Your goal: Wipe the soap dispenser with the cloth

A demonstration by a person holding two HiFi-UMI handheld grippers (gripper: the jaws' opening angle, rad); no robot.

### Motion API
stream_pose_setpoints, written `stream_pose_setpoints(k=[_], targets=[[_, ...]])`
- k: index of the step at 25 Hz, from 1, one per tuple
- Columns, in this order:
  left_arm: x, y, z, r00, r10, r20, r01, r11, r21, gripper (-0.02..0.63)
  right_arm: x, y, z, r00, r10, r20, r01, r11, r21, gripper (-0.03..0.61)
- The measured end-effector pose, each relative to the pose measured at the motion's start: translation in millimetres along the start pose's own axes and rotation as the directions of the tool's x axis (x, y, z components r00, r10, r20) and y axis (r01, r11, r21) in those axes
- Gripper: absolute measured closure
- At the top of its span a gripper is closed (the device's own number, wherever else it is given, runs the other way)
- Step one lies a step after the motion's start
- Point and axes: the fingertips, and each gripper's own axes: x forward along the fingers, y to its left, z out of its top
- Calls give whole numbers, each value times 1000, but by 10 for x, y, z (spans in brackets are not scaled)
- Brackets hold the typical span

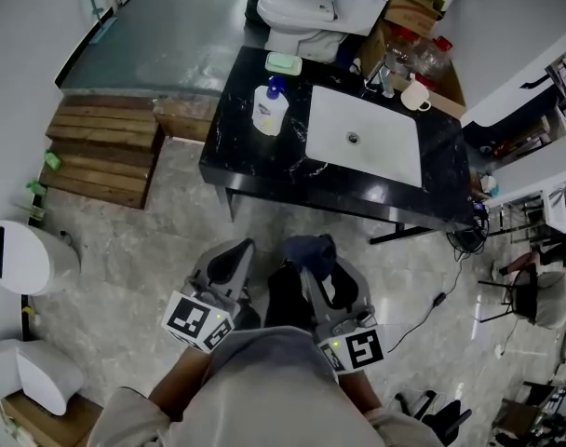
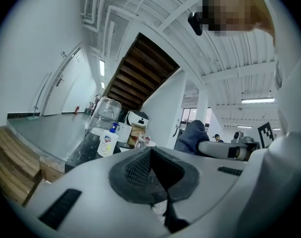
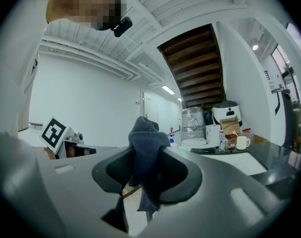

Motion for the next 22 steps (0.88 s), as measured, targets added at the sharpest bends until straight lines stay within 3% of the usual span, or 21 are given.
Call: stream_pose_setpoints(k=[8,22], targets=[[580,175,49,999,20,-27,-19,1000,5,609,403,-452,-1,999,36,-4,-35,999,30,445],[1934,385,47,992,95,-78,-94,995,8,609,1089,-1613,-66,989,141,-34,-138,987,78,445]])
